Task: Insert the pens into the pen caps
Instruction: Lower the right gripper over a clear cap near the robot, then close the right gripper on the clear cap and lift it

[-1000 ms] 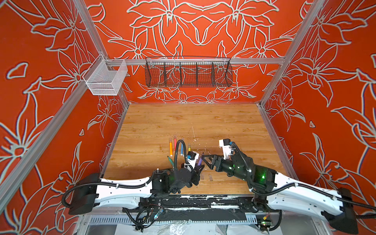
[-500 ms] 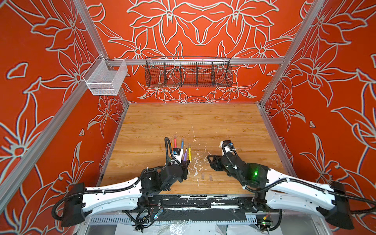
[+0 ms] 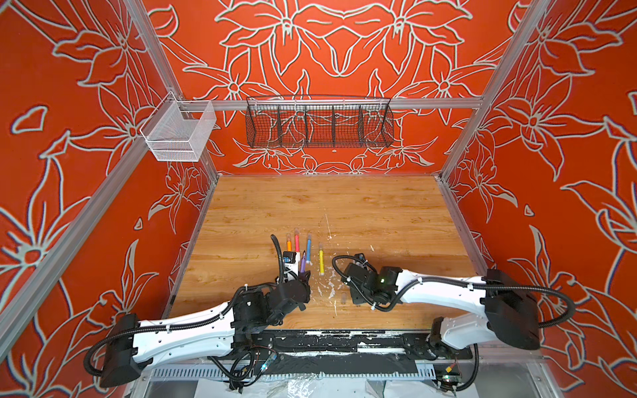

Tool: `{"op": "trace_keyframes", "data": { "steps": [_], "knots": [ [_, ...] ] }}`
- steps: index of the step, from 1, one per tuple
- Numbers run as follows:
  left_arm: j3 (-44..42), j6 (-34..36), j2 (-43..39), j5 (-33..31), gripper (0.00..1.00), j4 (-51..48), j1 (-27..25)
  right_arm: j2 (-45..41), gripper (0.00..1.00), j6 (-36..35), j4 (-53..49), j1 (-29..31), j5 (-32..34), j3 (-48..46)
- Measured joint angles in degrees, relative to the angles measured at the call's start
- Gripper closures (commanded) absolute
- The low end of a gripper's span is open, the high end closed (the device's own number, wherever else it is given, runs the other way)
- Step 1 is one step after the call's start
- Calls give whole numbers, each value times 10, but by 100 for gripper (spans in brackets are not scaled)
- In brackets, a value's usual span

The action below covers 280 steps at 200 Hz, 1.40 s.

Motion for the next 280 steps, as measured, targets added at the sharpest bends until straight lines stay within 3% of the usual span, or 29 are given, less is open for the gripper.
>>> {"op": "trace_keyframes", "data": {
  "steps": [73, 138, 186, 236, 280],
  "knots": [
    [-42, 32, -26, 6, 100, 40, 0, 1, 59, -14, 0, 8, -36, -23],
    [-60, 36, -70, 11, 100, 52, 0, 6, 80, -12, 10, 11, -35, -29],
    [-75, 49, -81, 32, 100, 71, 0, 12, 82, -8, 22, 11, -32, -26],
    [-80, 66, -82, 57, 100, 96, 0, 15, 90, -4, 33, 12, -28, -24],
    [-93, 87, -82, 88, 100, 130, 0, -28, 93, 9, 19, 10, -11, -28]
  ]
}}
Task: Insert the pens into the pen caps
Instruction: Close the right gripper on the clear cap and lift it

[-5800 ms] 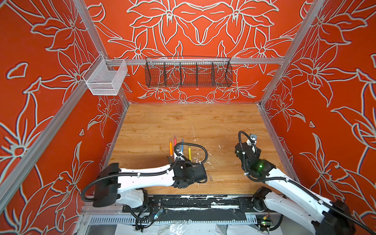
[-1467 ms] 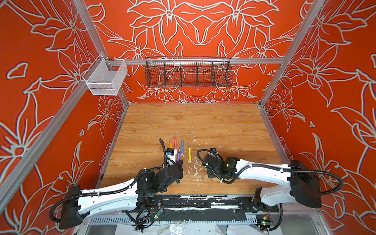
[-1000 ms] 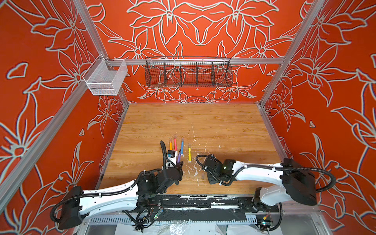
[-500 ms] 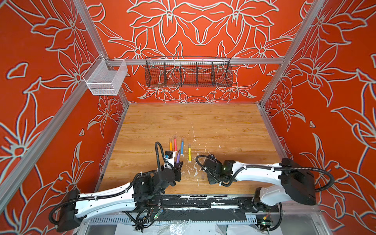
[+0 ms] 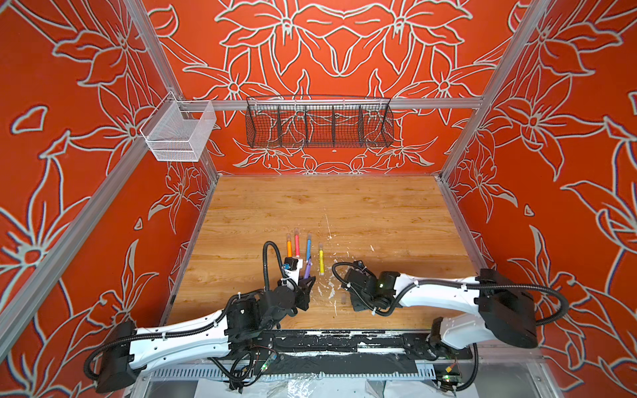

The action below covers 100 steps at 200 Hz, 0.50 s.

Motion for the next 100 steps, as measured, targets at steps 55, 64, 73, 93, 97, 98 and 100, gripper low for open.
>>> {"op": "trace_keyframes", "data": {
  "steps": [55, 64, 73, 93, 97, 98, 100],
  "knots": [
    [-22, 25, -9, 41, 100, 44, 0, -185, 92, 1, 17, -29, 76, 10],
    [-26, 29, -11, 47, 100, 50, 0, -208, 92, 0, 29, -33, 89, 10],
    [-29, 35, -11, 52, 100, 56, 0, -227, 92, 0, 43, -35, 99, 10],
    [-31, 48, -12, 60, 100, 62, 0, -243, 93, -3, 74, -35, 115, 13],
    [-31, 51, -12, 62, 100, 64, 0, -243, 93, -4, 80, -35, 117, 15],
    [-31, 51, -12, 63, 100, 65, 0, -242, 93, -4, 83, -35, 117, 16],
    [-31, 53, -12, 63, 100, 67, 0, -242, 93, -5, 86, -35, 117, 16]
  ]
}}
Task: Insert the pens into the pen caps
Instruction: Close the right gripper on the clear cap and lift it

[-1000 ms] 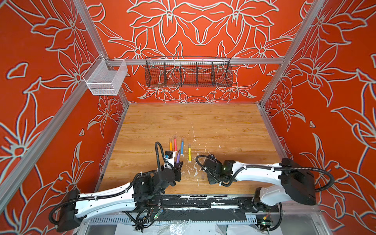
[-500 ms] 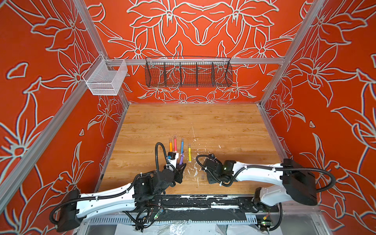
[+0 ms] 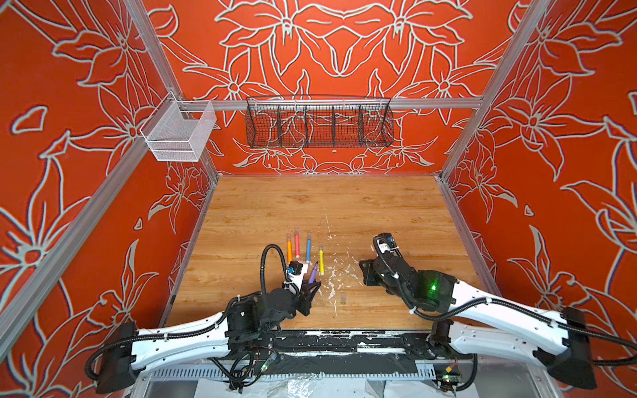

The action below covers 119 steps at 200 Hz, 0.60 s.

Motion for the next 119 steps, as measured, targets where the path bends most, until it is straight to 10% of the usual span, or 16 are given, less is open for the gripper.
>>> {"op": "trace_keyframes", "data": {
  "steps": [119],
  "knots": [
    [62, 22, 162, 15, 100, 75, 10, 48, 98, -46, 242, -9, -18, 16]
  ]
}}
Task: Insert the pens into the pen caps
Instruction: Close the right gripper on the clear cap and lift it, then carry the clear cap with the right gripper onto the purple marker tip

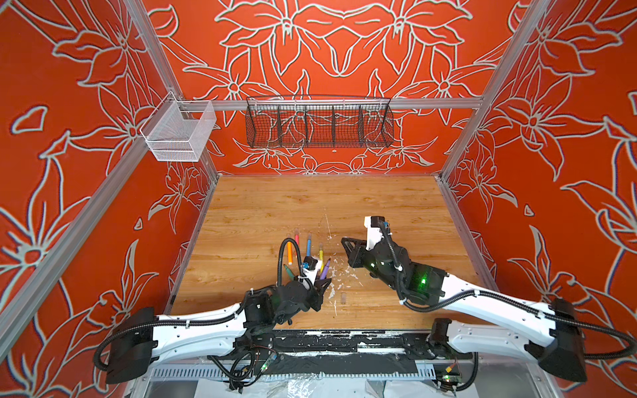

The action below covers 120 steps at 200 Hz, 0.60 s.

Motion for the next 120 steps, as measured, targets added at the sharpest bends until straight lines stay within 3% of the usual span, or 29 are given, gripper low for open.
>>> {"op": "trace_keyframes", "data": {
  "steps": [120],
  "knots": [
    [14, -11, 40, 21, 100, 45, 1, 24, 98, 4, 77, 0, -60, -25]
  ]
}}
